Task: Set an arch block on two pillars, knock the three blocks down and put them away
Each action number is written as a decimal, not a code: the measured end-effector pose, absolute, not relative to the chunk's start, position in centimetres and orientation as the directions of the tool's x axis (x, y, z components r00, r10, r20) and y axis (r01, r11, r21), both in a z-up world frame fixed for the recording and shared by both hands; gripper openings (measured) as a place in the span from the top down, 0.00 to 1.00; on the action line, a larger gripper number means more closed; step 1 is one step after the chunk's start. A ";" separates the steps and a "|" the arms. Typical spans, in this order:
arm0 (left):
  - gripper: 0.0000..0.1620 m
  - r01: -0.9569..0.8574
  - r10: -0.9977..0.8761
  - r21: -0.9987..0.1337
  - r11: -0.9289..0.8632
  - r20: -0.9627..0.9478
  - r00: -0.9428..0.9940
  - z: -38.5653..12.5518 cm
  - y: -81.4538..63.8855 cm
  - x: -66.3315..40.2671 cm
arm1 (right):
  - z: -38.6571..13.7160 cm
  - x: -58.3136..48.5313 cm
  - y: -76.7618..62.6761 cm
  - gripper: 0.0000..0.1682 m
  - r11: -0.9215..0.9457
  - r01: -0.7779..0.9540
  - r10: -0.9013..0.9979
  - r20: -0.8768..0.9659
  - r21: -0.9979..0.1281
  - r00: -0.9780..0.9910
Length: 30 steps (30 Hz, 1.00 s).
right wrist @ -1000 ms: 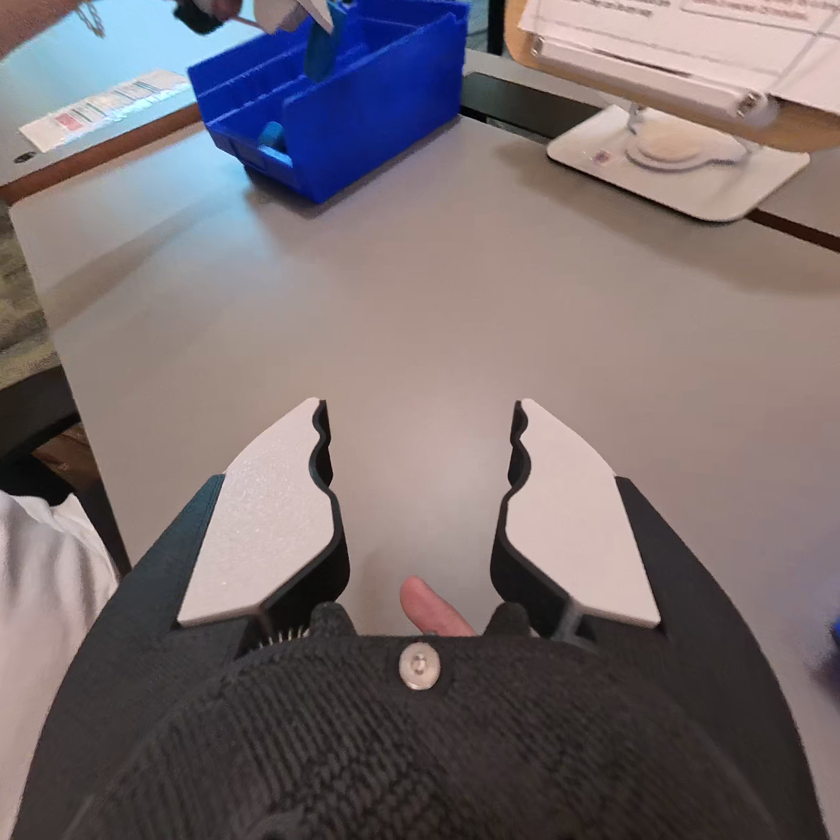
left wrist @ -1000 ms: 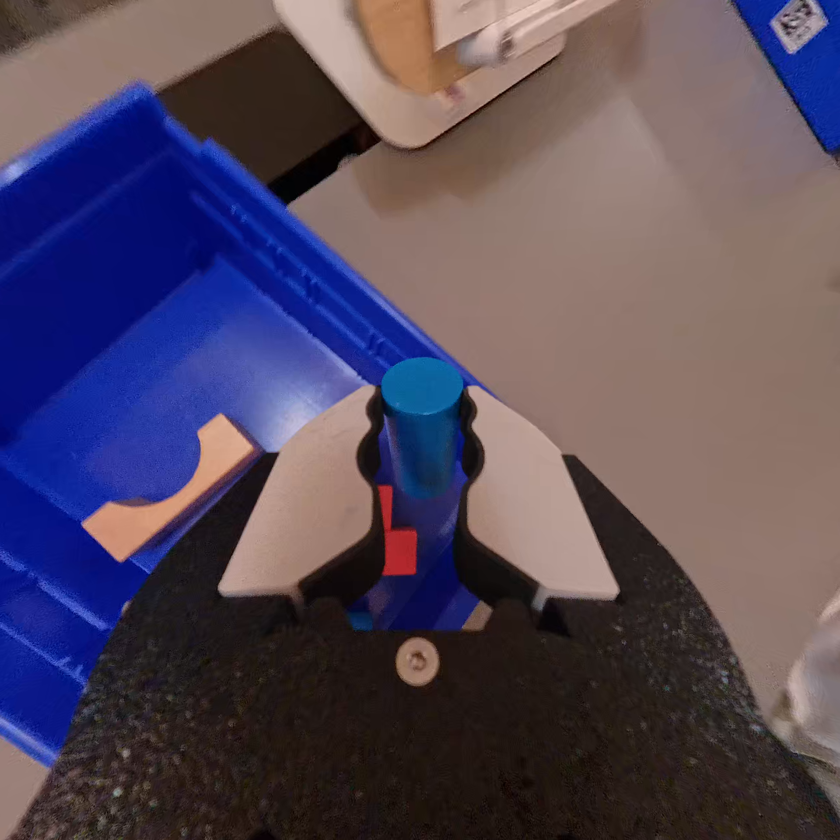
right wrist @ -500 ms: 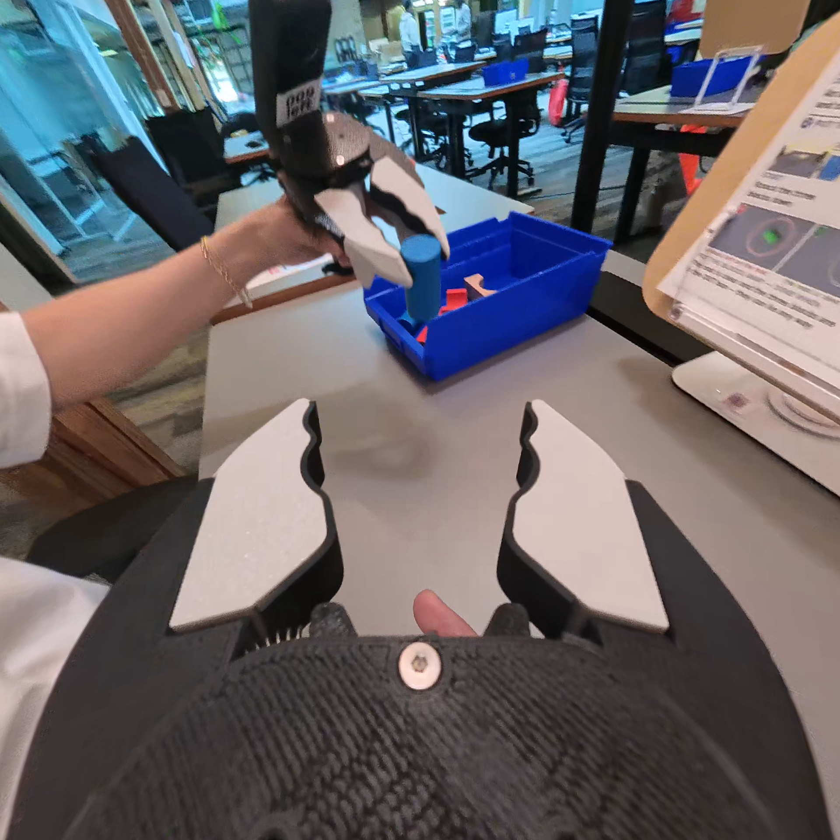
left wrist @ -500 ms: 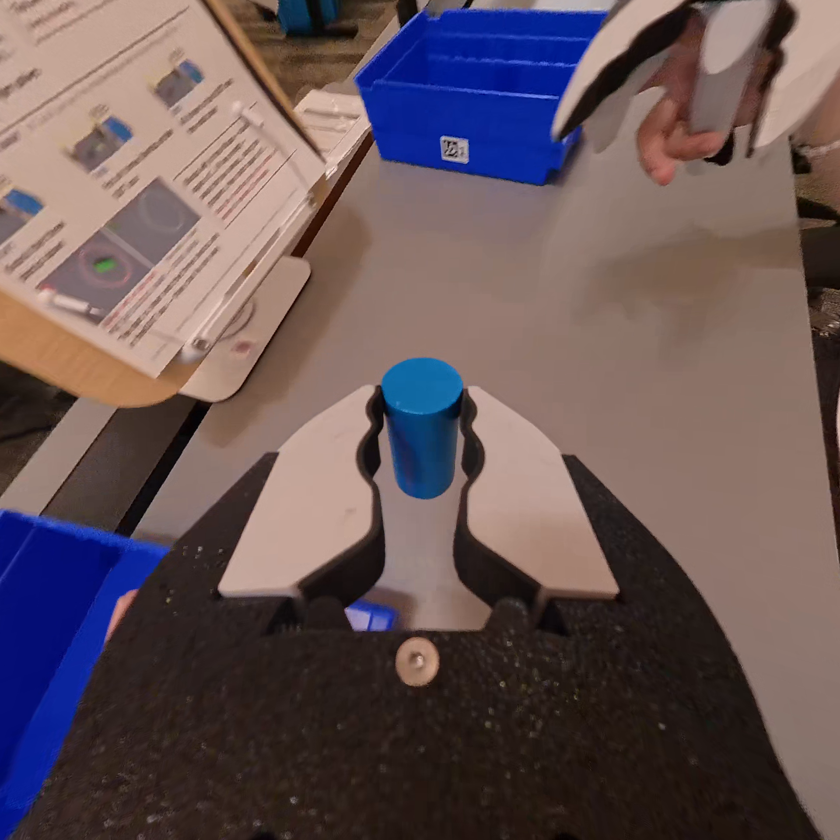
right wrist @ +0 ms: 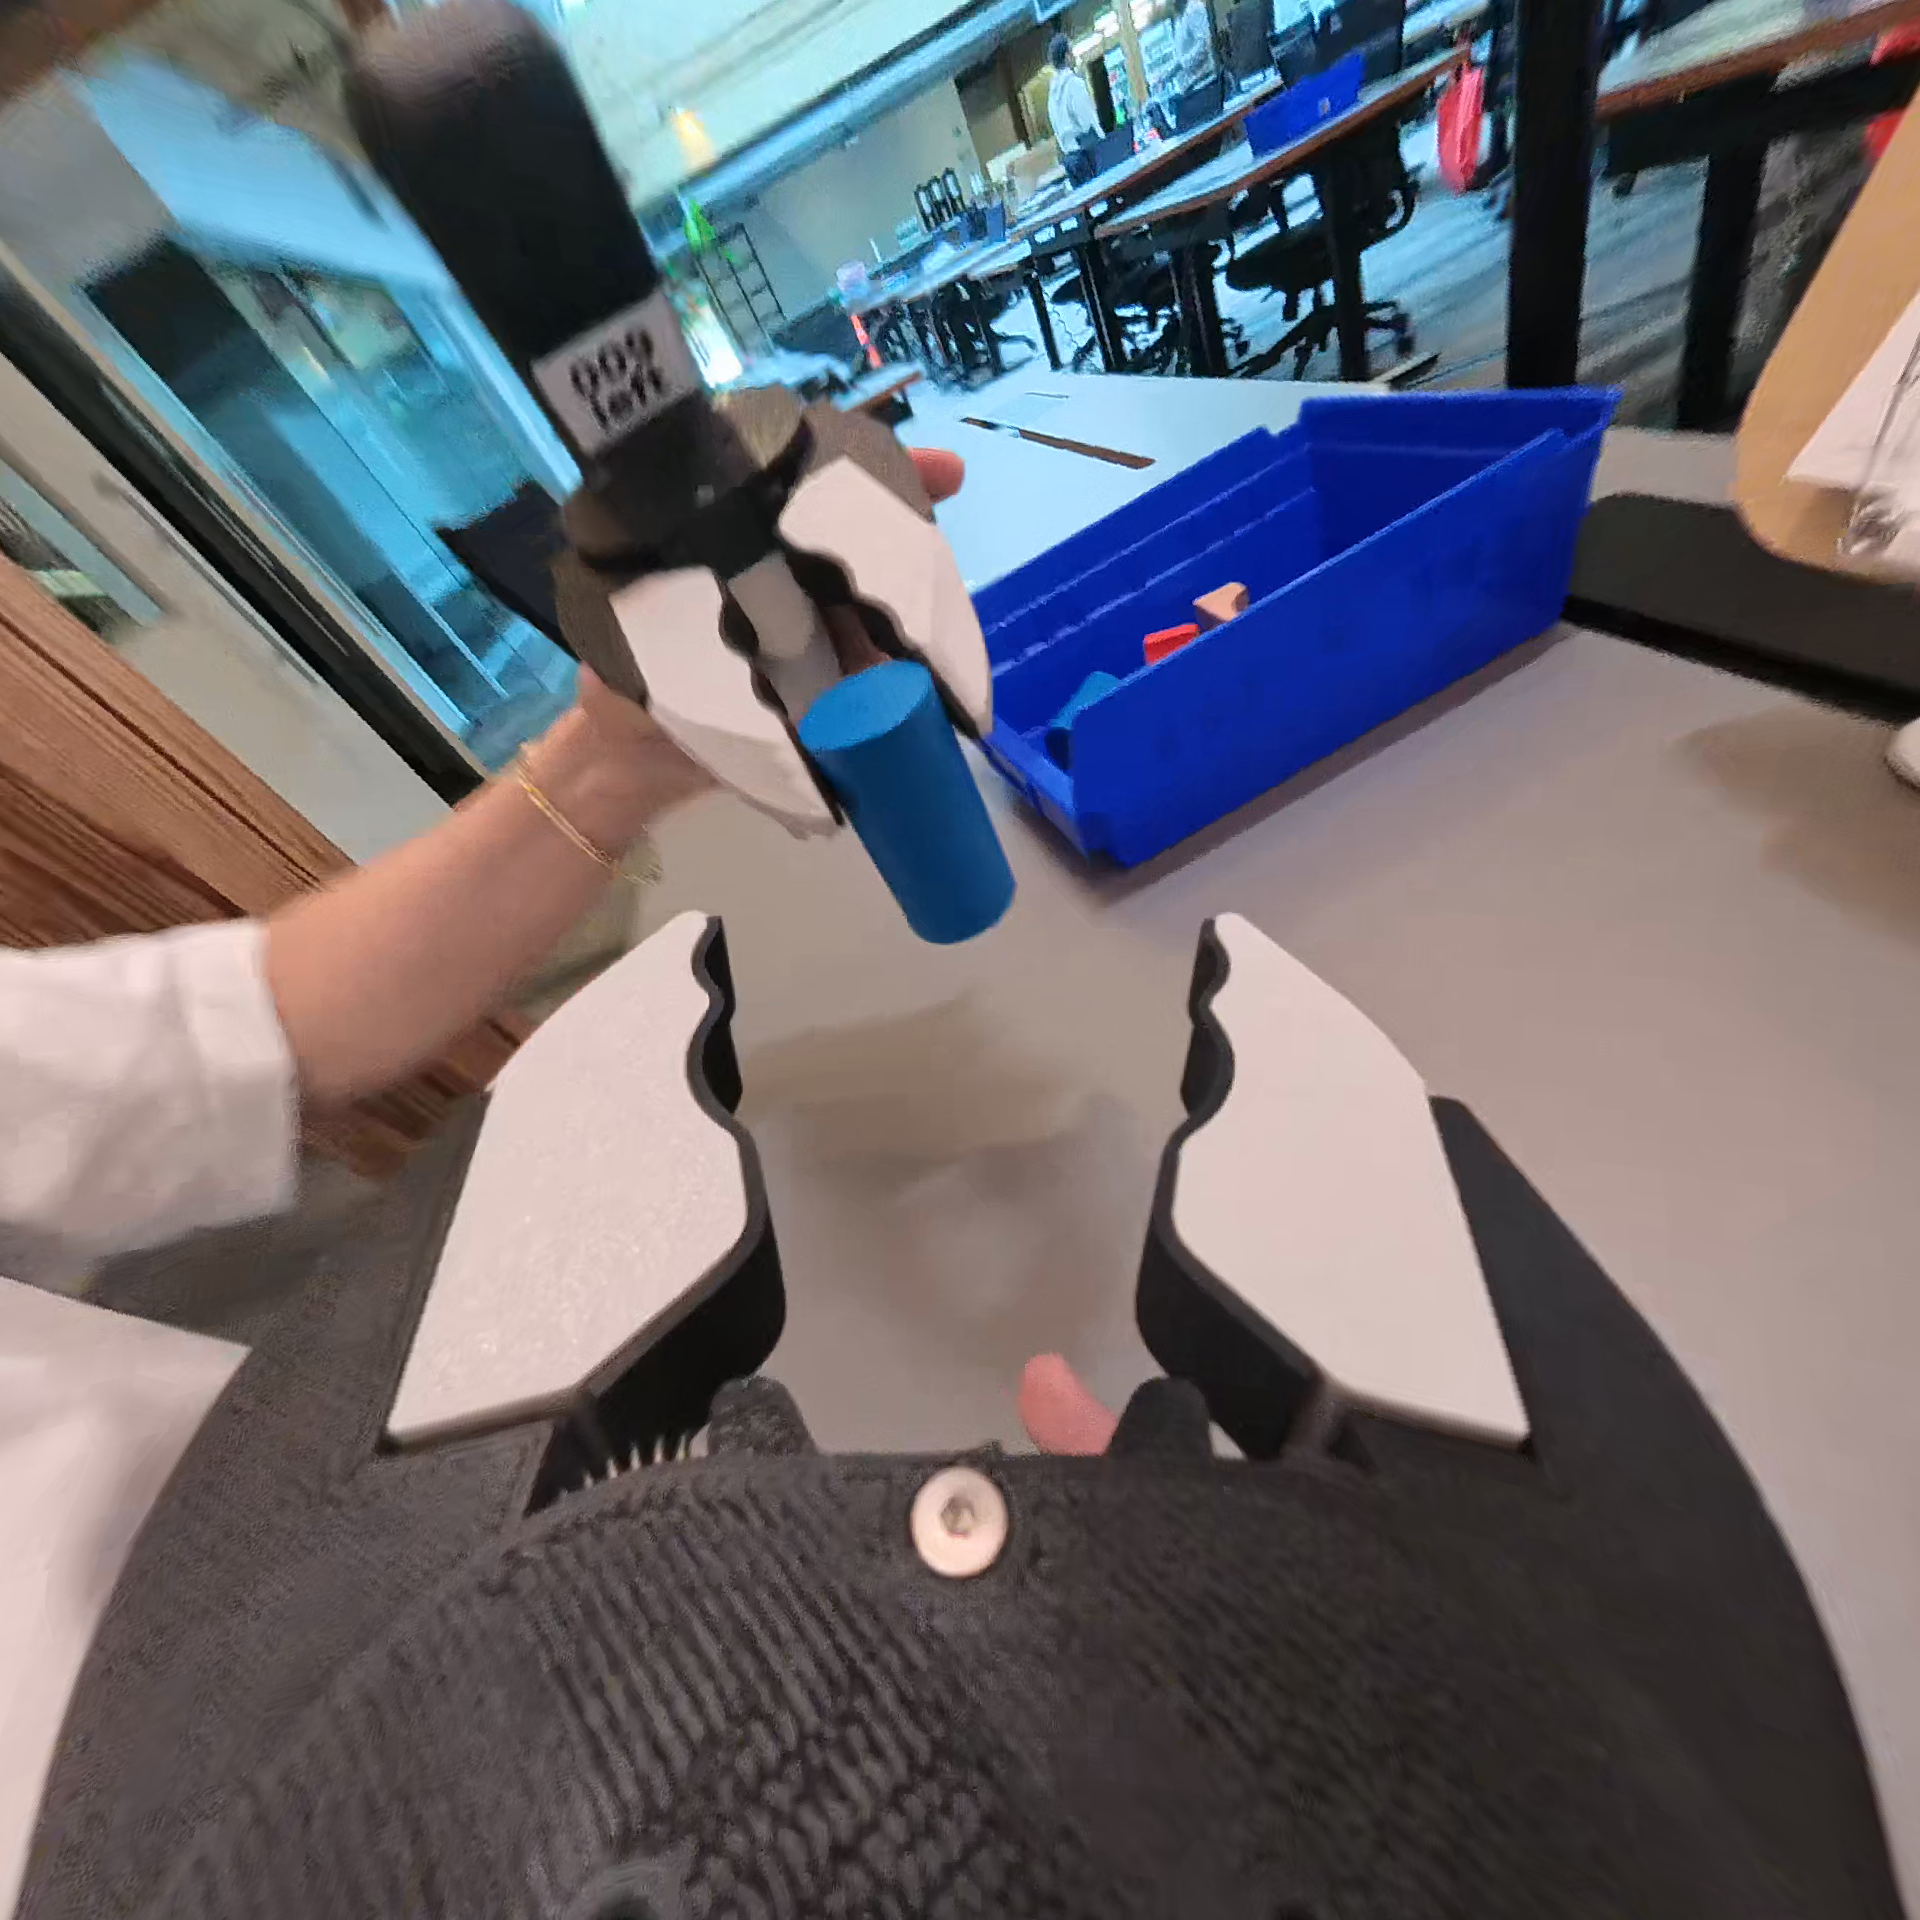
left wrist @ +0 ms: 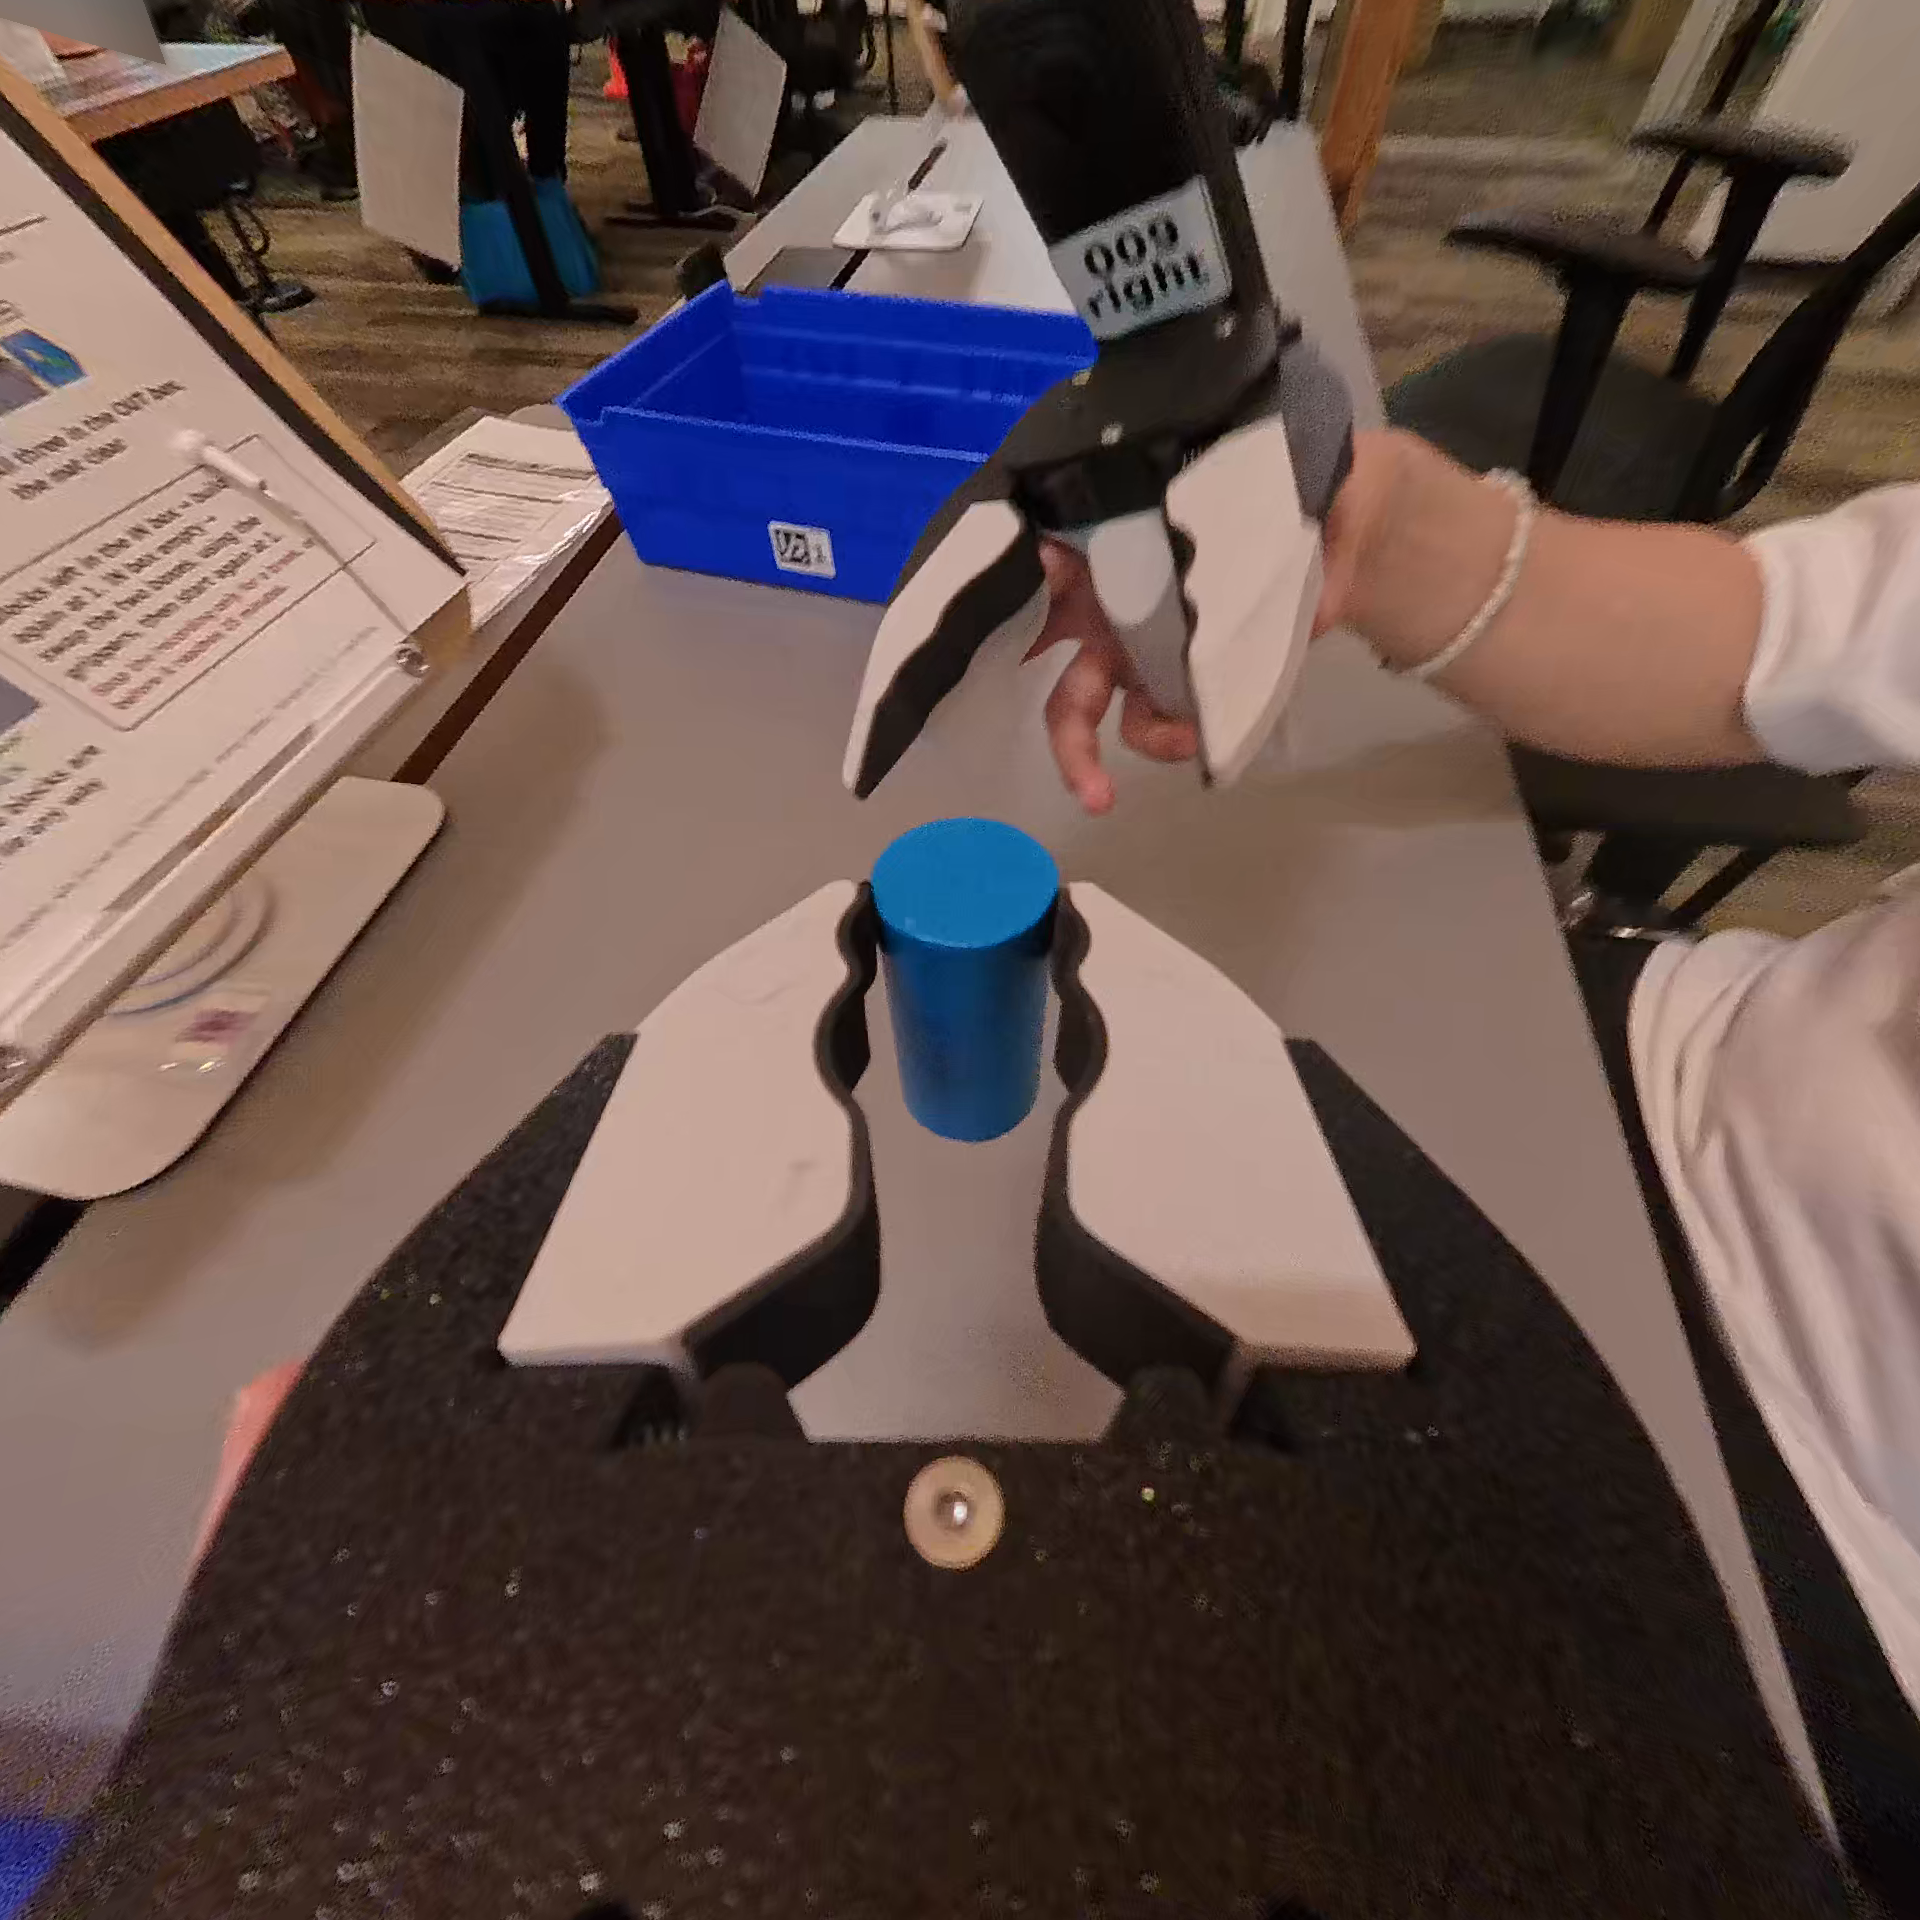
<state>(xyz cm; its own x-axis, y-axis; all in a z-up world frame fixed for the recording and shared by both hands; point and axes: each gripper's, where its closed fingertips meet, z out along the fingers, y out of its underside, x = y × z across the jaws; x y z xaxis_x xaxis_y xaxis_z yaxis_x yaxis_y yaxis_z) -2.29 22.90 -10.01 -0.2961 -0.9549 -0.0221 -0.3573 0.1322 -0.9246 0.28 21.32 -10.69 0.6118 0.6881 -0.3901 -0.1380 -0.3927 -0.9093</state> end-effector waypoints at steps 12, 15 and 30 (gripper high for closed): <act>0.81 -0.304 -0.943 -0.948 0.095 0.011 -0.332 -9.5 20.1 1.3 | -12.5 -0.1 21.2 0.76 -0.185 0.145 0.730 -0.037 -0.972 0.683; 0.81 -0.303 -0.949 -0.948 0.098 0.003 -0.315 -9.4 20.1 1.6 | -12.3 -0.4 20.9 0.83 -0.119 0.159 0.733 0.021 -0.980 0.680; 0.83 -0.270 -0.966 -0.961 0.057 0.016 -0.259 -10.3 19.9 0.1 | -9.7 1.0 19.4 0.83 -0.067 -0.059 0.749 -0.089 -0.996 0.657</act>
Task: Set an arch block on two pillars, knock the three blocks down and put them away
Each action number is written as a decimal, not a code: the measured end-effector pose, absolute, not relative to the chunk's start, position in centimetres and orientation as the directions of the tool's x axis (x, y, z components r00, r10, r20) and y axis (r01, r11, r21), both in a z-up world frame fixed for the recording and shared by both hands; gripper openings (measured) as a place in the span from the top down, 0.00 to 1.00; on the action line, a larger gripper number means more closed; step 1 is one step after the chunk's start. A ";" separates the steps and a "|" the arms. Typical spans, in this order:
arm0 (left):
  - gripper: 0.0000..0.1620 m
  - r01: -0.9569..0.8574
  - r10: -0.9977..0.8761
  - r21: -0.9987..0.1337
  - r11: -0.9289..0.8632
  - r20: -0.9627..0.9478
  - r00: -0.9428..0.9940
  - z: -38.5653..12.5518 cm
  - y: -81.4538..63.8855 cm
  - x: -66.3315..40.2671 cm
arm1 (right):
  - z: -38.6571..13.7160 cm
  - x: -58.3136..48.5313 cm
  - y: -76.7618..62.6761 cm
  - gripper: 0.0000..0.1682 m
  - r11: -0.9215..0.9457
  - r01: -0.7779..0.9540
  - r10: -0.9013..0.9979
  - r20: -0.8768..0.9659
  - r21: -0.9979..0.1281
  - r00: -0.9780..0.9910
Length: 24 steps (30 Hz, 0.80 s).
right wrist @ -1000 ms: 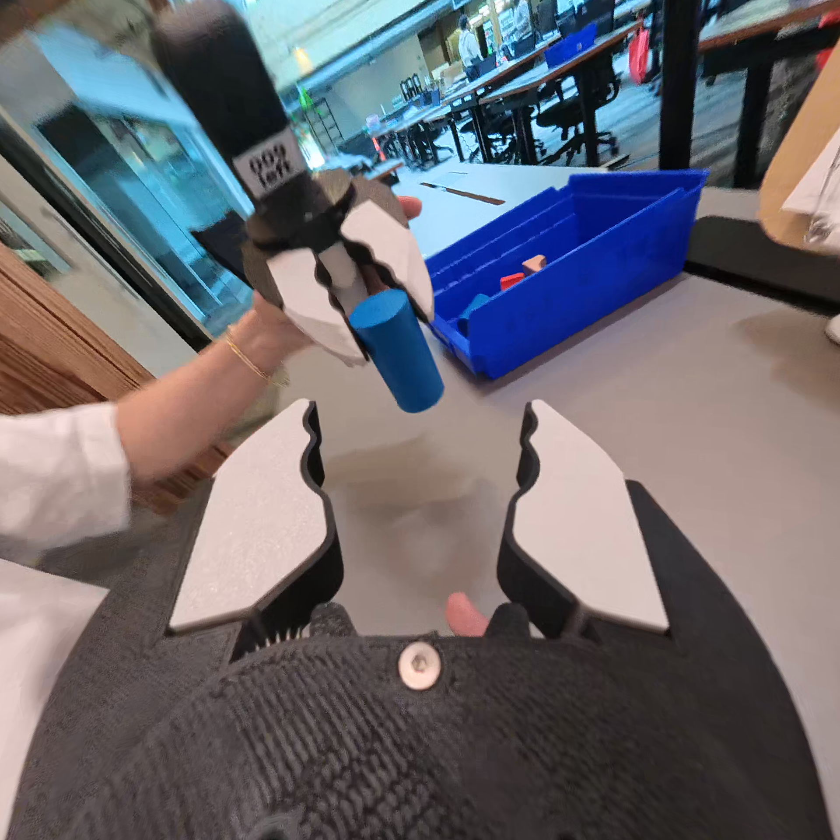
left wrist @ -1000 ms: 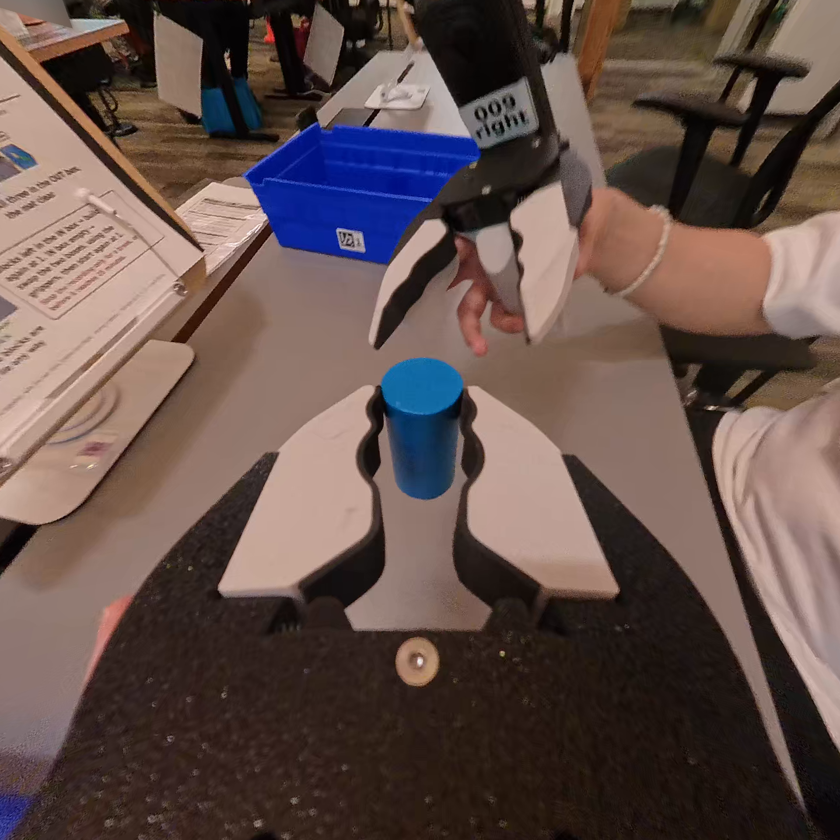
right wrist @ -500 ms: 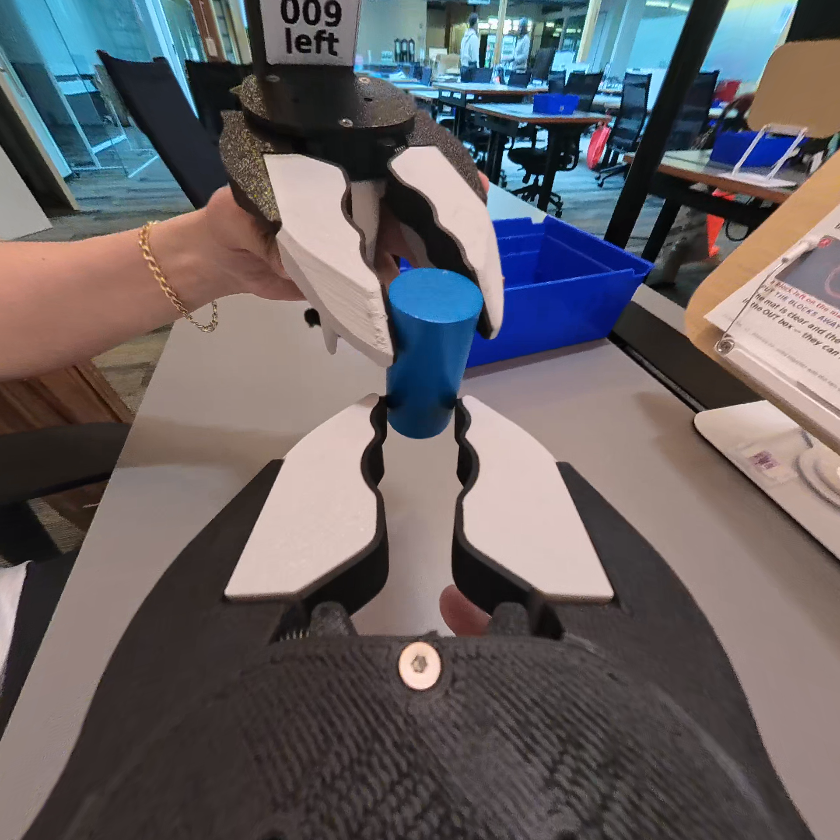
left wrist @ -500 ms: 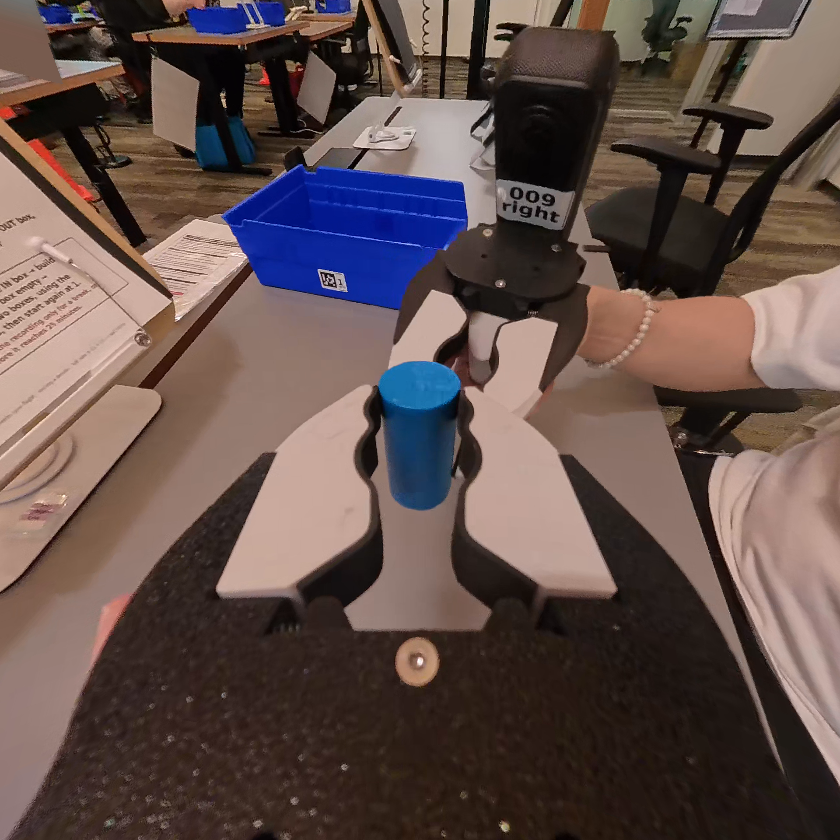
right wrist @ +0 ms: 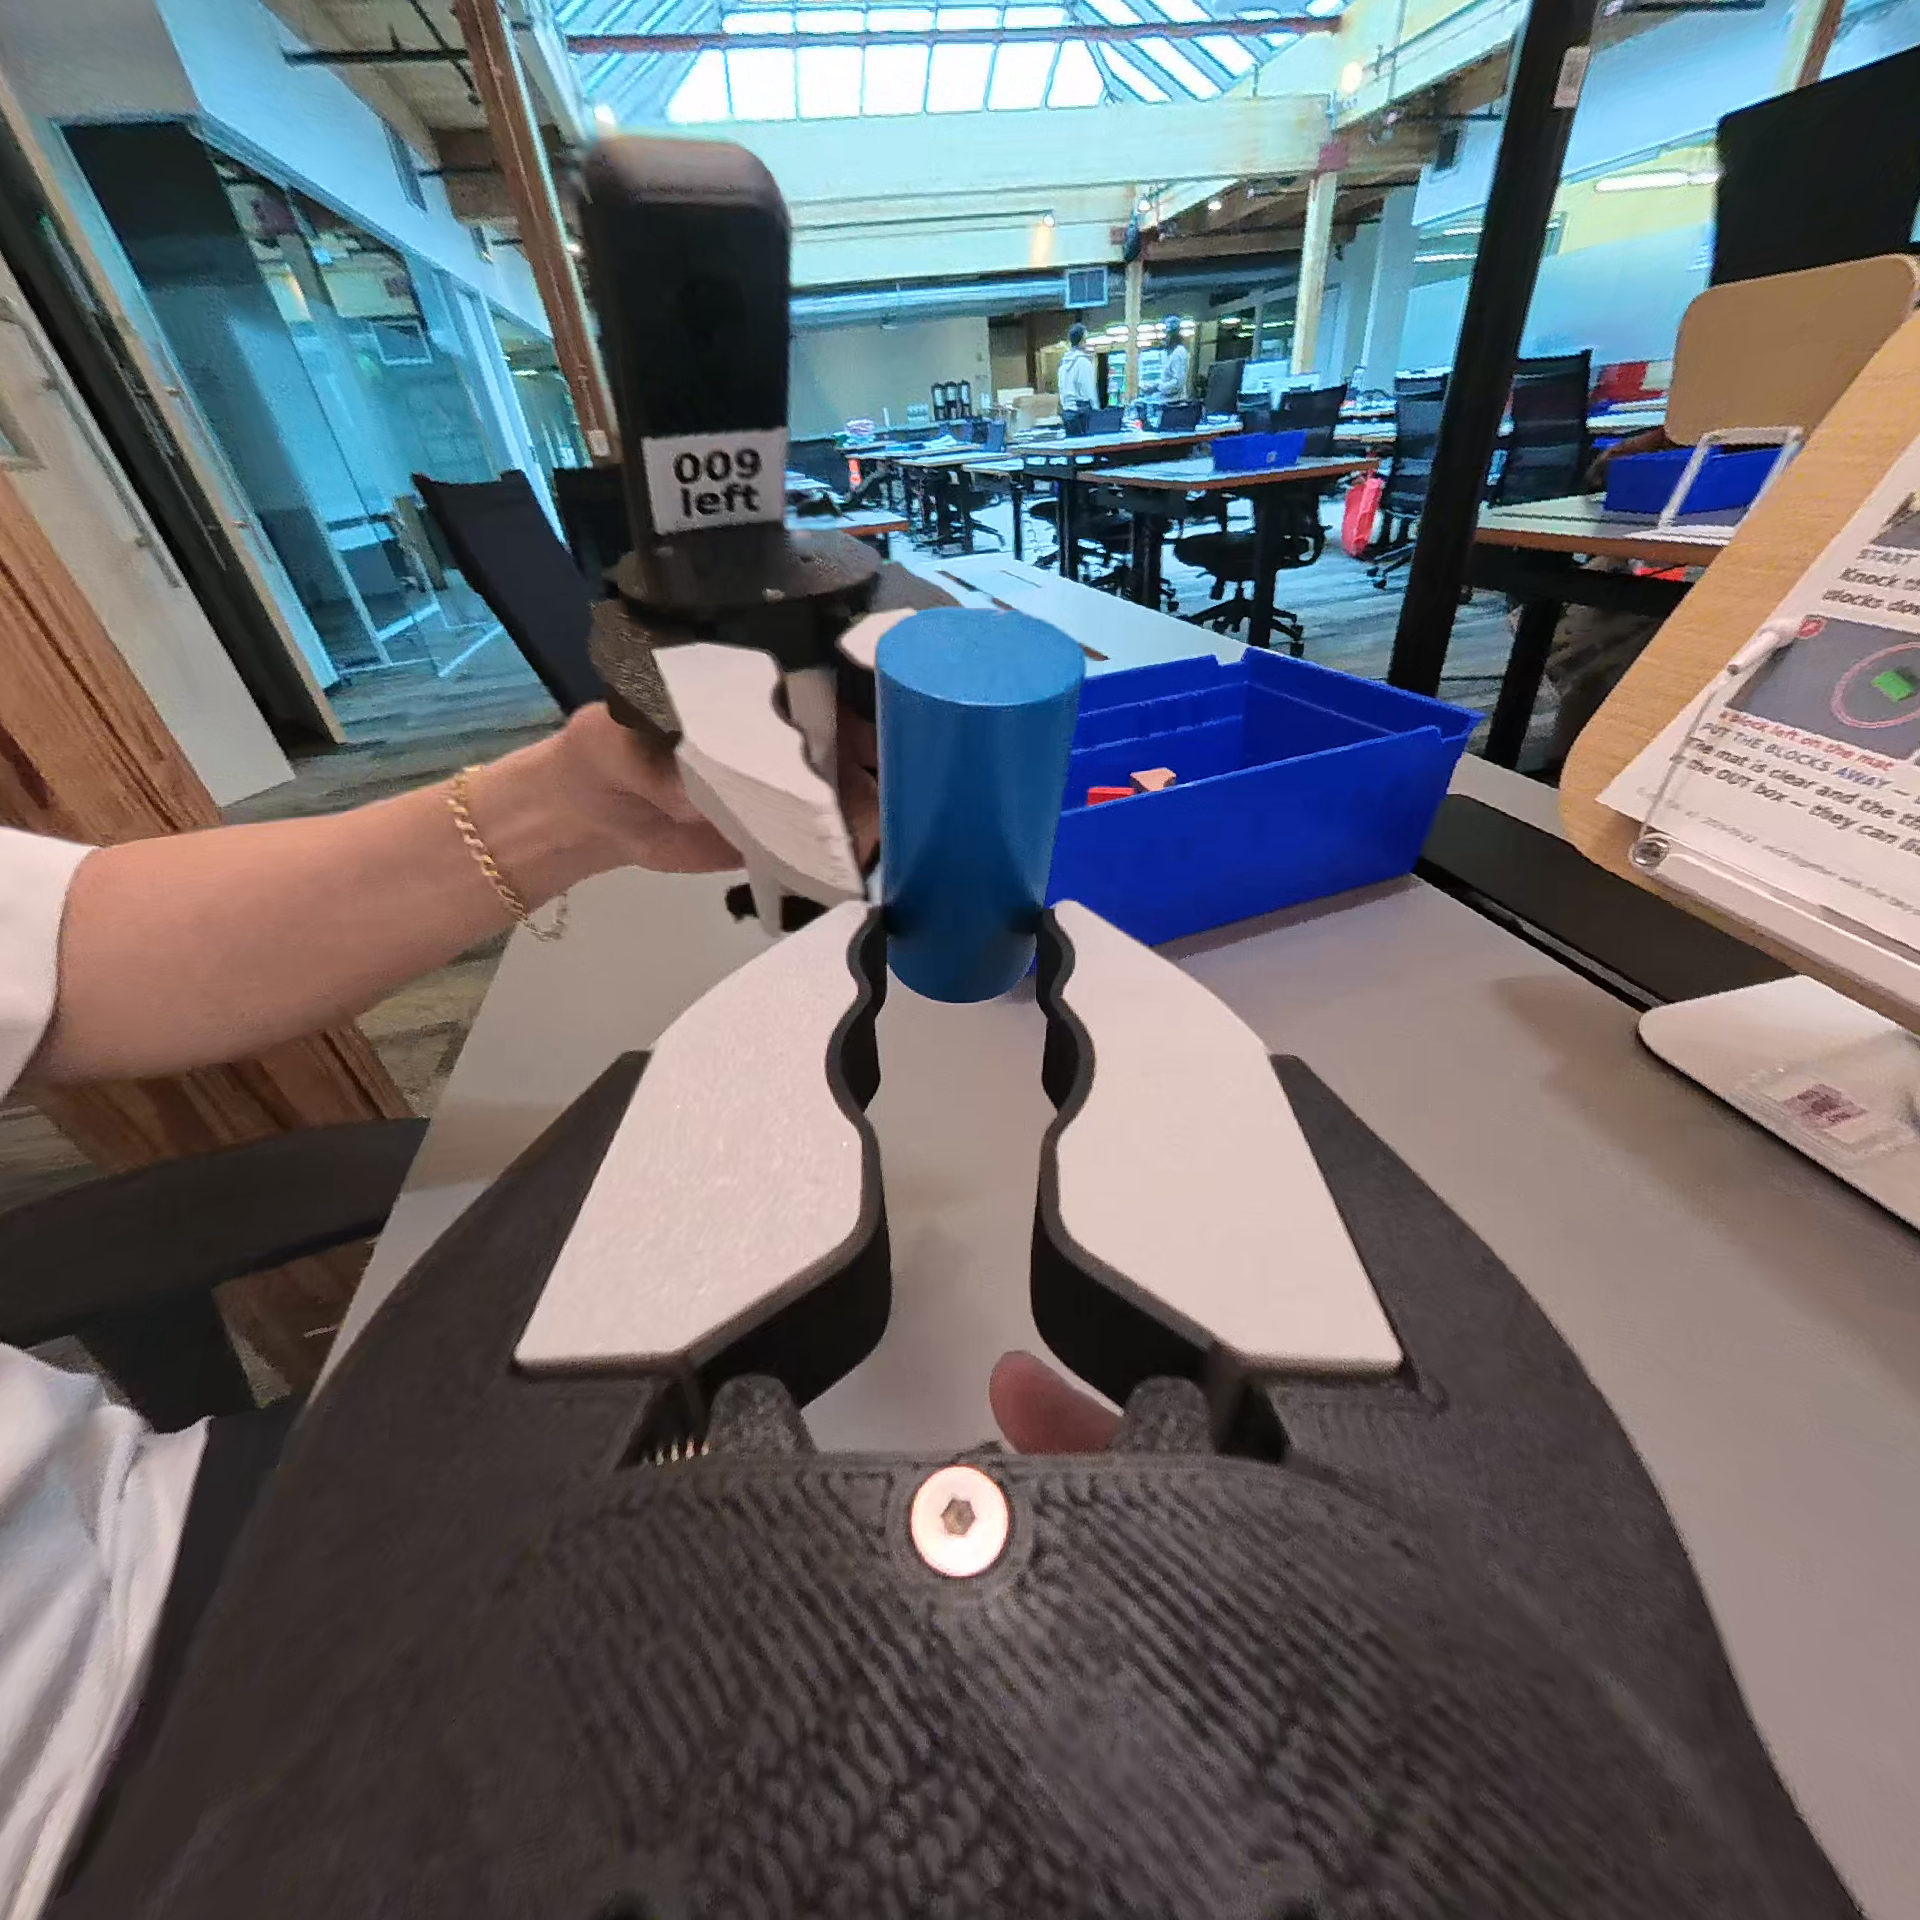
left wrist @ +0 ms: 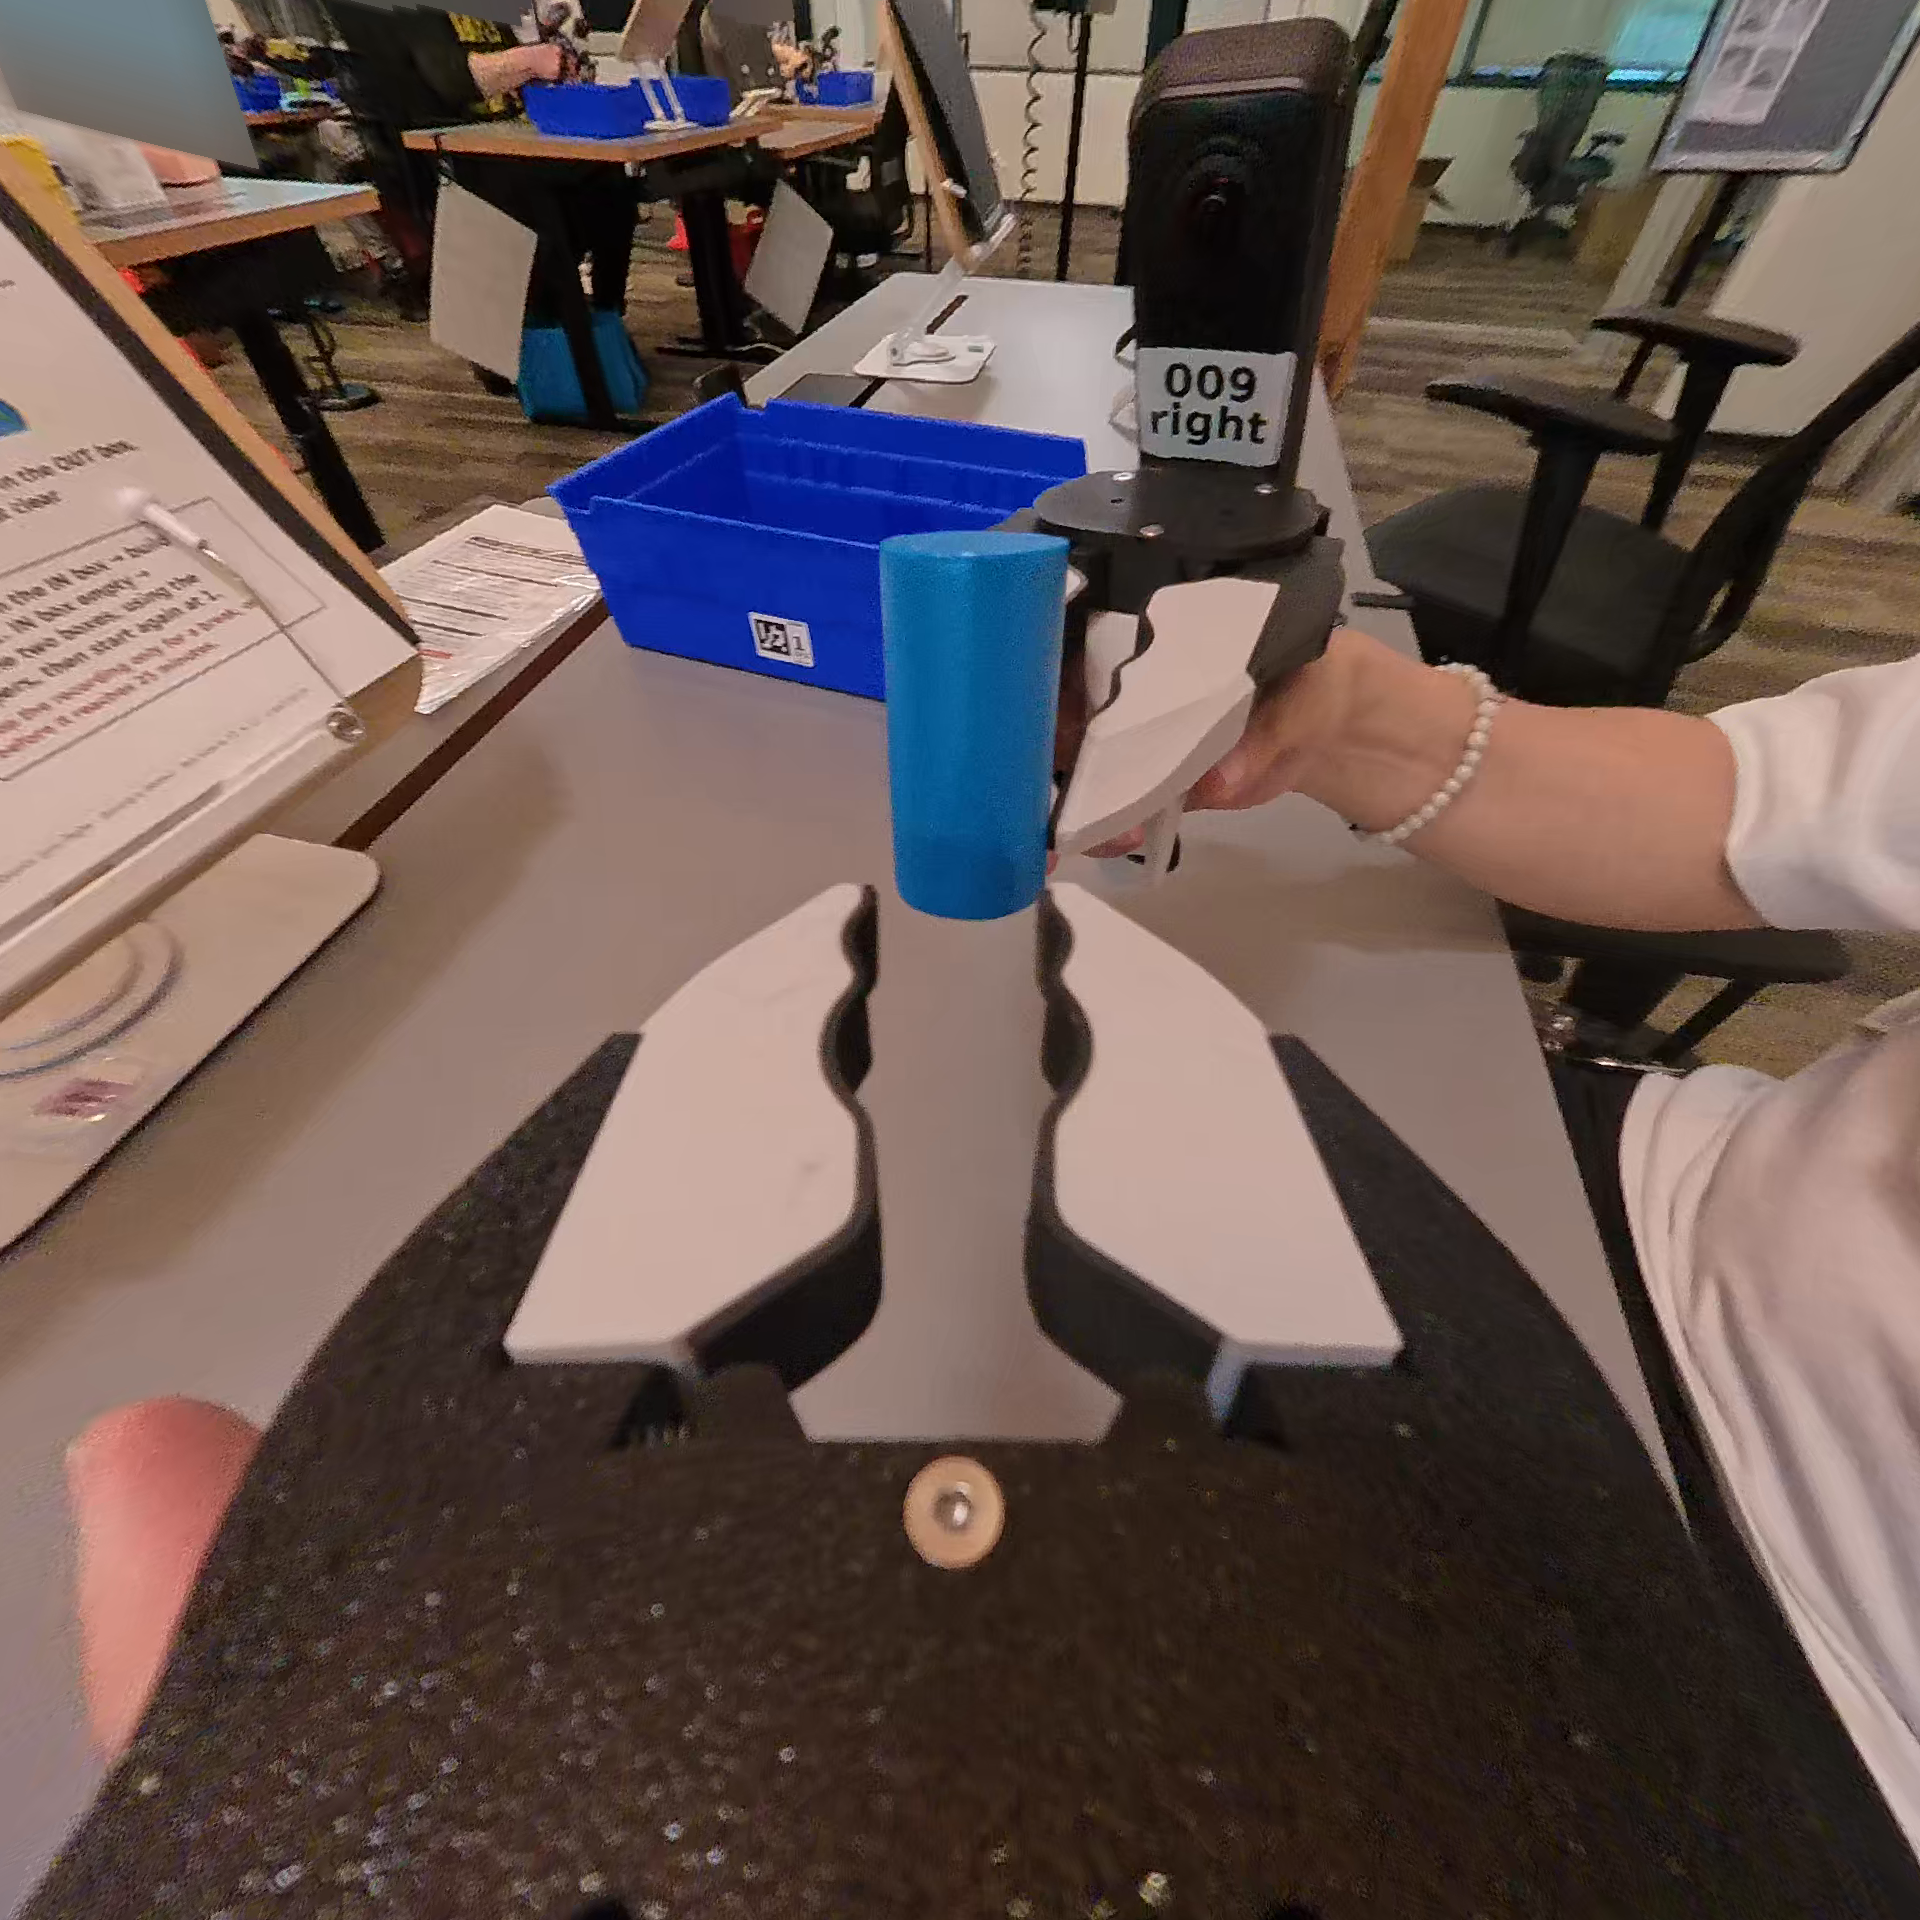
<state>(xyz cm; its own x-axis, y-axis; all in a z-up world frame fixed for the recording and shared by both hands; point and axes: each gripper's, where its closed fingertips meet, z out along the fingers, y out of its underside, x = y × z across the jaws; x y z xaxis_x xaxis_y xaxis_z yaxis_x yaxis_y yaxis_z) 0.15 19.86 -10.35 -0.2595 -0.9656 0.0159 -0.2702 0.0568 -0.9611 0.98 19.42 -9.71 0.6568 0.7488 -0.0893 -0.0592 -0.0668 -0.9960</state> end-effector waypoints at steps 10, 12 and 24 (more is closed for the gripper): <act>0.82 -0.260 -0.961 -0.964 0.052 0.023 -0.276 -11.1 19.0 0.3 | -9.9 -0.1 19.2 0.83 -0.078 -0.060 0.760 -0.098 -0.995 0.642; 0.82 -0.261 -0.964 -0.964 0.054 0.018 -0.266 -11.2 19.0 0.2 | -10.0 -0.1 19.2 0.83 -0.087 -0.069 0.762 -0.111 -0.994 0.639; 0.82 -0.217 -0.973 -0.975 0.047 0.004 -0.230 -12.1 19.3 0.5 | -8.2 1.7 19.3 0.69 -0.028 0.013 0.725 -0.011 -1.000 0.688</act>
